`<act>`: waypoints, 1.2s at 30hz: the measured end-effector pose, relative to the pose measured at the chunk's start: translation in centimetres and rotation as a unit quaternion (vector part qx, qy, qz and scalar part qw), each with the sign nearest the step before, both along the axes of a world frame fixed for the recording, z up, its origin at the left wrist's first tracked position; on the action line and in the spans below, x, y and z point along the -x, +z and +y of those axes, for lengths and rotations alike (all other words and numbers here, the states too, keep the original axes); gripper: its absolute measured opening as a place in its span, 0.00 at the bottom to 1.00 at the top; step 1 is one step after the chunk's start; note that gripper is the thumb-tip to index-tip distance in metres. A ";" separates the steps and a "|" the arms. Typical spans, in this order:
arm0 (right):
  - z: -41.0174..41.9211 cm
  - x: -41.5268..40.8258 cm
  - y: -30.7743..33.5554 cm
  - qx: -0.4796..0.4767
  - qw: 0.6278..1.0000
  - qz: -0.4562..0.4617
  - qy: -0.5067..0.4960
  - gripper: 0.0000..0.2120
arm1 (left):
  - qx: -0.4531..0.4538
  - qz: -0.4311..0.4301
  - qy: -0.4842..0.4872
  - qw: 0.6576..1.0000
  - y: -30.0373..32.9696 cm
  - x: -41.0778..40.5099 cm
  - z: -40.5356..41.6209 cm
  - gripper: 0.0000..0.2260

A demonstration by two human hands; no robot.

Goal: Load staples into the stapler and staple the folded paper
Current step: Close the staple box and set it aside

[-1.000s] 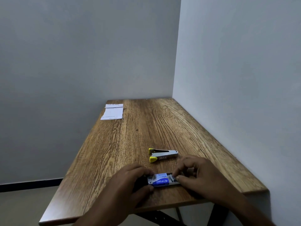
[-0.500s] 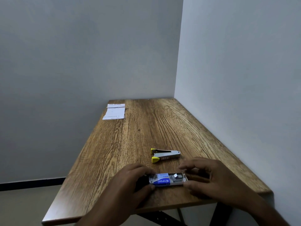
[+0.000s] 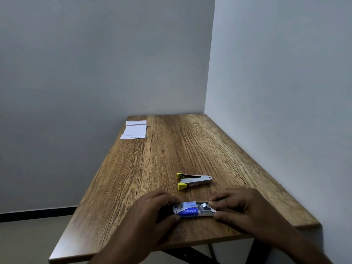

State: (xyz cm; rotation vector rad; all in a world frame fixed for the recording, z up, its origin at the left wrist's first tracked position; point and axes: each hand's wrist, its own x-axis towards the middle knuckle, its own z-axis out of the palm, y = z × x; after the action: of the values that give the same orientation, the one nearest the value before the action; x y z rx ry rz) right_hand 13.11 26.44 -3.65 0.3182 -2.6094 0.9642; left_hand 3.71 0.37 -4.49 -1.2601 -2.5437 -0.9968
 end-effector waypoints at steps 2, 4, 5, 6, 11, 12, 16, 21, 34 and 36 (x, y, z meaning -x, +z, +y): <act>-0.1 0.1 -0.3 0.006 1.000 0.015 -0.006 0.12 | -0.002 0.000 0.000 1.000 -0.1 0.0 0.0 0.13; -0.5 0.2 -0.3 0.004 1.000 0.021 -0.010 0.11 | -0.002 0.003 -0.001 1.000 0.0 0.0 0.1 0.13; -0.8 0.4 -0.3 -0.003 1.000 0.023 -0.010 0.10 | -0.001 0.003 -0.001 1.000 0.0 0.0 0.1 0.13; -1.2 0.5 -0.2 -0.009 1.000 0.024 -0.008 0.10 | -0.002 0.002 -0.002 1.000 0.0 0.0 0.1 0.13; -2.5 1.2 0.4 -0.030 0.999 0.018 0.002 0.08 | -0.006 0.005 -0.002 1.000 0.0 -0.1 0.1 0.13; -2.7 1.3 0.5 -0.031 0.999 0.015 0.005 0.08 | -0.006 0.006 -0.003 1.000 0.0 -0.1 0.0 0.13; -2.9 1.5 0.6 -0.014 1.000 -0.003 0.008 0.07 | -0.005 0.004 -0.009 1.000 0.0 0.0 0.0 0.13; -2.8 1.3 0.1 0.027 0.999 -0.020 -0.027 0.17 | -0.009 -0.013 -0.014 1.000 0.0 0.2 -0.1 0.13; -3.4 0.7 0.2 0.000 1.000 -0.002 -0.002 0.23 | -0.031 -0.033 -0.003 0.999 -0.3 0.2 -0.2 0.14; -3.3 0.7 0.2 -0.007 1.000 0.000 -0.002 0.21 | -0.028 -0.038 -0.001 0.999 -0.2 0.2 -0.2 0.15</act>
State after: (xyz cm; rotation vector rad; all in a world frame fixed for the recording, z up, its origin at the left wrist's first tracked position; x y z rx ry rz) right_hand 12.43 23.13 -3.46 0.3165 -2.6170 0.9458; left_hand 3.56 0.21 -4.68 -1.2330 -2.5505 -1.1298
